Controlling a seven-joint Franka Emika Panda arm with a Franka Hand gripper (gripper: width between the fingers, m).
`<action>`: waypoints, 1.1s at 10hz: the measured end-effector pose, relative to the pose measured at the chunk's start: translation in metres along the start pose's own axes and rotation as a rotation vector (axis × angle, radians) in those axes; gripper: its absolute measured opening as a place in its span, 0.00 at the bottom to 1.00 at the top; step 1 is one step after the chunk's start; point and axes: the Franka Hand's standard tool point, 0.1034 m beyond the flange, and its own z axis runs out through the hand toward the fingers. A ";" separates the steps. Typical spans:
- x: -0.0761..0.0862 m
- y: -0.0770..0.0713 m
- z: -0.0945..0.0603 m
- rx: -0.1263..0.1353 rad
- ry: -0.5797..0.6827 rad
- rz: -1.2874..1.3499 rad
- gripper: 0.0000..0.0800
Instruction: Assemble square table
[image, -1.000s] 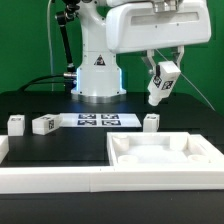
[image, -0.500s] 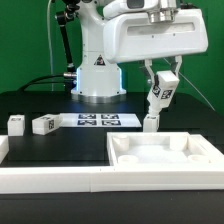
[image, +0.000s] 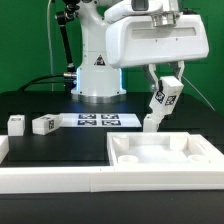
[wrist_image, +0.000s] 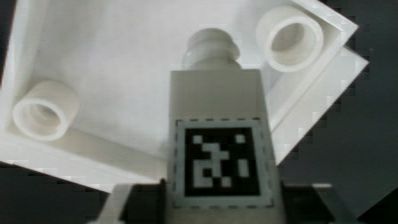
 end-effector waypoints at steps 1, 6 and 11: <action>0.007 -0.007 0.005 0.022 -0.017 0.021 0.36; 0.061 -0.012 0.017 0.051 0.045 0.008 0.36; 0.068 0.001 0.023 0.021 0.109 -0.003 0.36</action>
Offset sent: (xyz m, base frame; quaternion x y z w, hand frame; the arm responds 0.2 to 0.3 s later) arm 0.0604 0.0435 0.0036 0.0309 0.0492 -0.0428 0.9974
